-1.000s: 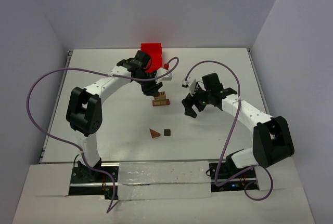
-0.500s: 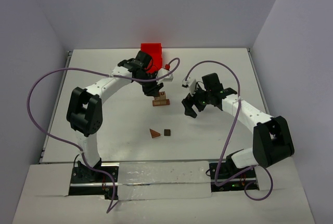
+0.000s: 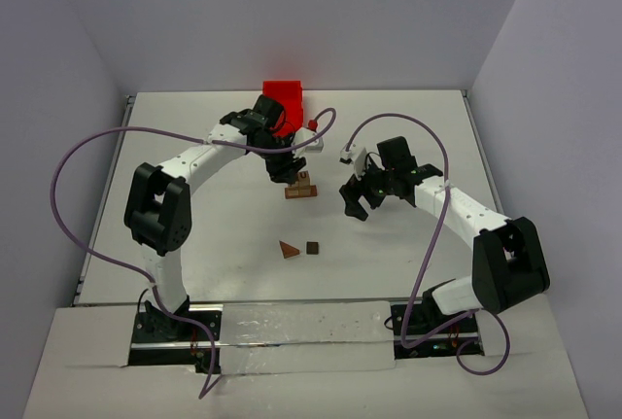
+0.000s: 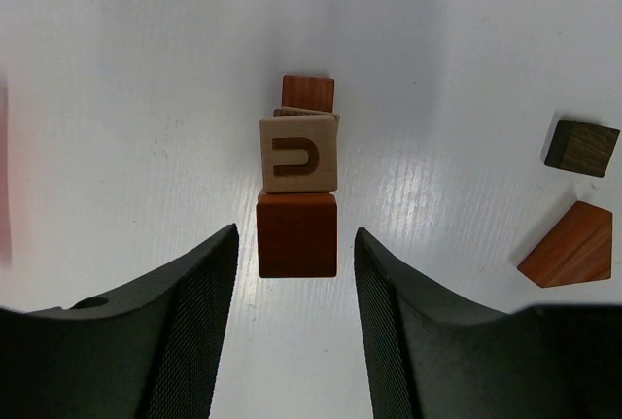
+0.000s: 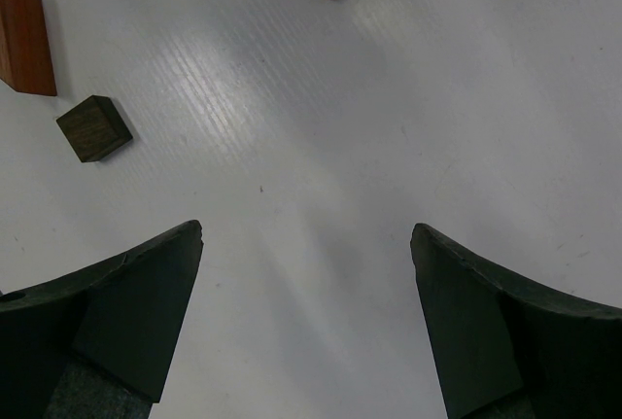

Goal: Build the wood block tower

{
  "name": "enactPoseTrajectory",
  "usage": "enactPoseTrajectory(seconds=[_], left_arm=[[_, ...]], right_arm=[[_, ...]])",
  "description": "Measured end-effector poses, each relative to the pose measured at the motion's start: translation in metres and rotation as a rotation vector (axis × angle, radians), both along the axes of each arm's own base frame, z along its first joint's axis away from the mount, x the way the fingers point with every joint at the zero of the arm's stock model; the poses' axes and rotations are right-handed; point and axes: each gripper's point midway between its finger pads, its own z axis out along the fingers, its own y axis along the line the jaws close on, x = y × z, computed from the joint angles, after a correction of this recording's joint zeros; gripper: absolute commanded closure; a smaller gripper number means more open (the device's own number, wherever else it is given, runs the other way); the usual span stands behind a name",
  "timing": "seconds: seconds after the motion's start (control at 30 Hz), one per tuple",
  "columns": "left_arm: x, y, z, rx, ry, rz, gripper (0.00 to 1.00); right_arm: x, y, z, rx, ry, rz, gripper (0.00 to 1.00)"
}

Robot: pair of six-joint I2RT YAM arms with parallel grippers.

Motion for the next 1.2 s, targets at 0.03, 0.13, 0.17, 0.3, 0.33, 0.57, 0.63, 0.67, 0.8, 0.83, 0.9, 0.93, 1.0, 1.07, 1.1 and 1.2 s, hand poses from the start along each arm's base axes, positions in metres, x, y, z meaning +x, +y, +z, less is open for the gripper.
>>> enactPoseTrajectory(seconds=[0.03, 0.13, 0.17, 0.3, 0.33, 0.57, 0.63, 0.67, 0.8, 0.83, 0.9, 0.93, 1.0, 1.07, 1.1, 1.2], left_arm=[[0.000, 0.000, 0.000, 0.000, 0.000, 0.000, 0.39], [0.000, 0.000, 0.000, 0.000, 0.000, 0.000, 0.39], [0.000, 0.000, 0.000, 0.000, 0.000, 0.000, 0.39], [0.002, -0.001, 0.007, -0.017, -0.001, 0.000, 0.38], [0.004, -0.003, 0.012, -0.031, -0.002, -0.002, 0.37], [0.011, 0.016, 0.085, -0.199, -0.049, 0.067, 0.33], [0.007, 0.030, 0.117, -0.267, -0.101, 0.107, 0.32], [0.003, 0.037, 0.132, -0.301, -0.126, 0.127, 0.32], [-0.019, 0.057, 0.171, -0.411, -0.164, 0.192, 0.32], [-0.022, 0.061, 0.177, -0.435, -0.168, 0.203, 0.32], [-0.028, 0.067, 0.178, -0.461, -0.154, 0.225, 0.32], [-0.030, 0.069, 0.174, -0.466, -0.139, 0.239, 0.32], [-0.033, 0.074, 0.159, -0.464, -0.099, 0.267, 0.32], [-0.037, 0.077, 0.143, -0.455, -0.052, 0.290, 0.32], [-0.039, 0.077, 0.135, -0.451, -0.029, 0.299, 0.32], [-0.045, 0.077, 0.121, -0.443, 0.017, 0.314, 0.32]], right_arm=[[0.000, 0.000, 0.000, 0.000, 0.000, 0.000, 0.05], [0.000, 0.000, 0.000, 0.000, 0.000, 0.000, 0.05], [0.000, 0.000, 0.000, 0.000, 0.000, 0.000, 0.06], [-0.001, 0.001, 0.001, 0.007, 0.002, 0.006, 0.06], [-0.001, 0.002, 0.001, 0.012, 0.004, 0.010, 0.07], [-0.016, 0.020, 0.006, 0.062, 0.008, 0.088, 0.13], [-0.028, 0.032, 0.008, 0.072, -0.001, 0.140, 0.14], [-0.034, 0.039, 0.009, 0.076, -0.011, 0.172, 0.15], [-0.076, 0.074, -0.001, 0.046, -0.031, 0.341, 0.17], [-0.088, 0.082, -0.006, 0.034, -0.025, 0.386, 0.17], [-0.105, 0.094, -0.014, 0.016, -0.010, 0.450, 0.18], [-0.110, 0.097, -0.018, 0.005, -0.002, 0.467, 0.18], [-0.112, 0.098, -0.028, -0.024, 0.012, 0.473, 0.18], [-0.113, 0.098, -0.037, -0.057, 0.025, 0.473, 0.18], [-0.112, 0.098, -0.042, -0.074, 0.030, 0.470, 0.18], [-0.110, 0.099, -0.051, -0.111, 0.038, 0.466, 0.17]])
